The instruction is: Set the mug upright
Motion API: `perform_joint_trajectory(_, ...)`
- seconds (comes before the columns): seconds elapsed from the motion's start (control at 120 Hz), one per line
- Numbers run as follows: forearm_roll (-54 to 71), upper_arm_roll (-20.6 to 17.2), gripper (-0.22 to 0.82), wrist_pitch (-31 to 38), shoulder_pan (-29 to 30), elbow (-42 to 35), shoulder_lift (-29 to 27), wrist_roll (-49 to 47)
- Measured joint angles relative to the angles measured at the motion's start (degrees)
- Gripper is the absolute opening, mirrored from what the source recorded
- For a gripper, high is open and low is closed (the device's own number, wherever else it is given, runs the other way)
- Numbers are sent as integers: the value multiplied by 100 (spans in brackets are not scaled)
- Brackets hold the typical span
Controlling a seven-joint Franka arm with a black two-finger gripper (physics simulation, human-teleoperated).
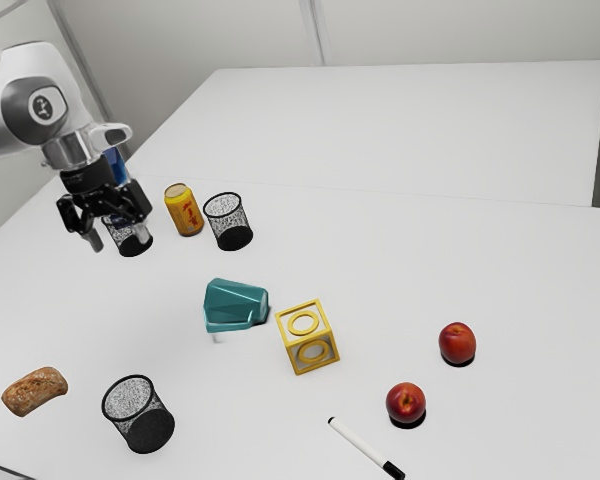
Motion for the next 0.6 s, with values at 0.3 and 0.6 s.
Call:
perform_joint_trajectory(0.3, -1328, 263, 60, 1611, 3, -721, 422, 1060)
perform_joint_trajectory(0.6, -2821, 350, 60, 2469, 108, -1023, 953, 2251)
